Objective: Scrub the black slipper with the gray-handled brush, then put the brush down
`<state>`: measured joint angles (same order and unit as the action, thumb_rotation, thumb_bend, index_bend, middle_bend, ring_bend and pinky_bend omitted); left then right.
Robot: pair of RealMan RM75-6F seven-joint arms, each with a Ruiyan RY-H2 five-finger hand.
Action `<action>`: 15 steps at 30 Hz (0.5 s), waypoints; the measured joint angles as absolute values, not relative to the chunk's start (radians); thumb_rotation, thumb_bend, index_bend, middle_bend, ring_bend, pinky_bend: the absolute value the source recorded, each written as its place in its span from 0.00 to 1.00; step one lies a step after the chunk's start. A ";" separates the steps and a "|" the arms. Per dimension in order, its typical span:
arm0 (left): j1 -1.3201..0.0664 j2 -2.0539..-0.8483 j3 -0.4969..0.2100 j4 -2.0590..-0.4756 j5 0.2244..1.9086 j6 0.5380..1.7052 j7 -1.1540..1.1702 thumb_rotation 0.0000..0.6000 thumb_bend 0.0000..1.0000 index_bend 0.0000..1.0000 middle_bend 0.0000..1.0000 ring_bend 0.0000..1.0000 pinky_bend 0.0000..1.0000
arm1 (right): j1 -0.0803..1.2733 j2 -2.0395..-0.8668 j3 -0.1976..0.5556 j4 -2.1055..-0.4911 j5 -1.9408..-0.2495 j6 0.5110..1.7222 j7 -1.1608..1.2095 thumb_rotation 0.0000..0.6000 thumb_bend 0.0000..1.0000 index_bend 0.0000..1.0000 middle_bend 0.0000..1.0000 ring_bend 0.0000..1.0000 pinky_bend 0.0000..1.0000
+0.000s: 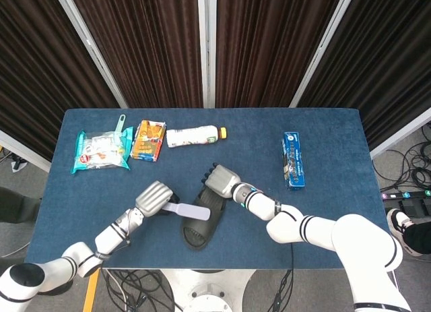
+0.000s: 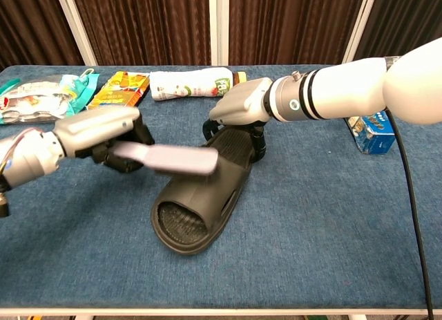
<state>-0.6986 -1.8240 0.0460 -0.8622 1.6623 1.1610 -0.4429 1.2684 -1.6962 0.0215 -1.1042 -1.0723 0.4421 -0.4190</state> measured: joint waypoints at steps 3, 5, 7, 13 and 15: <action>-0.687 -1.851 0.025 -0.850 1.643 1.186 -0.435 1.00 0.61 1.00 1.00 1.00 1.00 | 1.269 -1.697 0.020 -1.103 -1.070 0.441 -0.420 1.00 0.17 0.56 0.42 0.19 0.15; -0.686 -1.860 0.024 -0.840 1.640 1.184 -0.430 1.00 0.61 1.00 1.00 1.00 1.00 | 1.269 -1.697 0.019 -1.104 -1.070 0.442 -0.420 1.00 0.17 0.56 0.42 0.19 0.15; -0.689 -1.863 0.033 -0.835 1.643 1.164 -0.424 1.00 0.61 1.00 1.00 1.00 1.00 | 1.269 -1.695 0.019 -1.105 -1.069 0.443 -0.419 1.00 0.17 0.56 0.42 0.19 0.15; -0.698 -1.849 0.087 -0.863 1.665 1.099 -0.405 1.00 0.62 1.00 1.00 1.00 1.00 | 1.267 -1.688 0.018 -1.109 -1.064 0.448 -0.420 1.00 0.17 0.56 0.42 0.19 0.15; -0.697 -1.834 0.099 -0.889 1.673 1.096 -0.401 1.00 0.62 1.00 1.00 1.00 1.00 | 1.266 -1.687 0.017 -1.108 -1.061 0.449 -0.422 1.00 0.17 0.56 0.42 0.19 0.15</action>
<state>-0.6972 -1.8344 0.0994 -0.8893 1.6731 1.0958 -0.4013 1.2663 -1.6868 0.0166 -1.1078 -1.0614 0.4485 -0.4220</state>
